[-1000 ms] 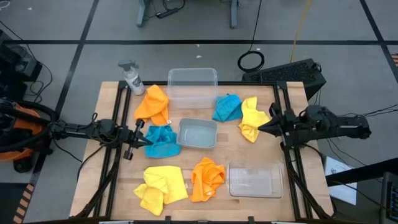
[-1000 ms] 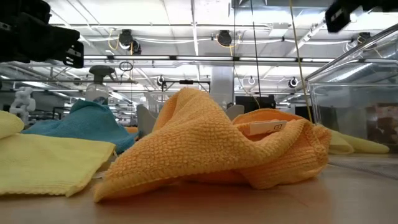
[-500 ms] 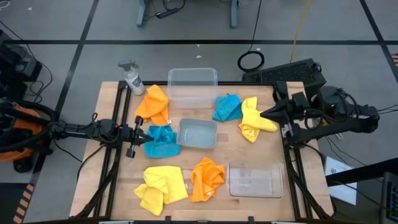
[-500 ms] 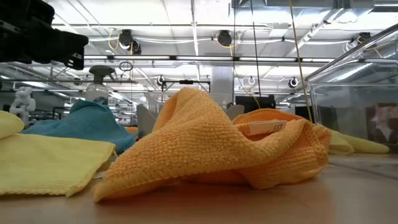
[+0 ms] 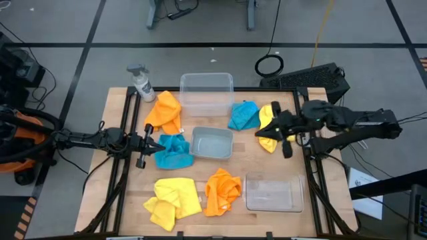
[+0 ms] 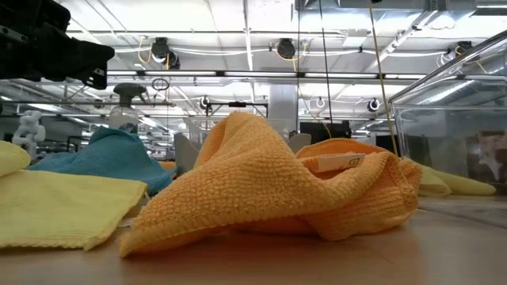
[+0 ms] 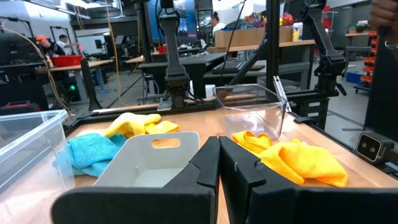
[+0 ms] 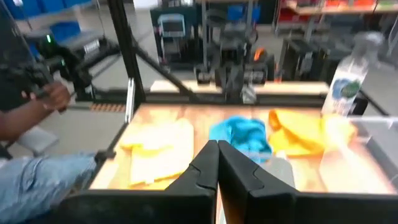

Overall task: Sort microfiber towel by color & place in baskets
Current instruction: Put the bottom orange microfiber towel into the top transparent bin

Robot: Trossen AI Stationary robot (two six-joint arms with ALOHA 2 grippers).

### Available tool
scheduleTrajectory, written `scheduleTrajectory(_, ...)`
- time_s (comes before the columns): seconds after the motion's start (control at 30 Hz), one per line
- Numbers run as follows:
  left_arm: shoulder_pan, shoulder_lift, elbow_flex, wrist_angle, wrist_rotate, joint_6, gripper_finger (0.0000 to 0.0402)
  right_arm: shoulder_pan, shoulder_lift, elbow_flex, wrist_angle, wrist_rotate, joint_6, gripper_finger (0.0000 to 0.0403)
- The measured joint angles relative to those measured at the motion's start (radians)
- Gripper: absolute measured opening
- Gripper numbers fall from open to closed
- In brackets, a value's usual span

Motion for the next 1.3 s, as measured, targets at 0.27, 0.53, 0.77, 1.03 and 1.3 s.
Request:
scheduleTrajectory(0.27,0.0,0.0,0.0,0.043,0.0,0.0,0.0013,0.006,0.109,-0.001,0.015,0.005,0.015,0.0)
scheduleTrajectory(0.53,0.0,0.0,0.001,0.153,0.0,0.0,0.0013,0.075,0.227,-0.001,0.026,0.17,0.028,0.0)
scheduleTrajectory(0.77,0.0,0.0,0.005,0.143,-0.122,-0.002,0.0013,0.115,0.333,-0.001,0.026,0.186,0.053,0.0)
scheduleTrajectory(1.03,0.0,0.048,0.156,0.122,-0.22,-0.021,0.0013,0.16,0.435,-0.001,0.085,0.203,0.096,0.0)
scheduleTrajectory(1.3,0.0,0.176,0.429,0.015,0.012,-0.041,0.0013,0.2,0.495,-0.001,0.08,0.361,0.143,0.0)
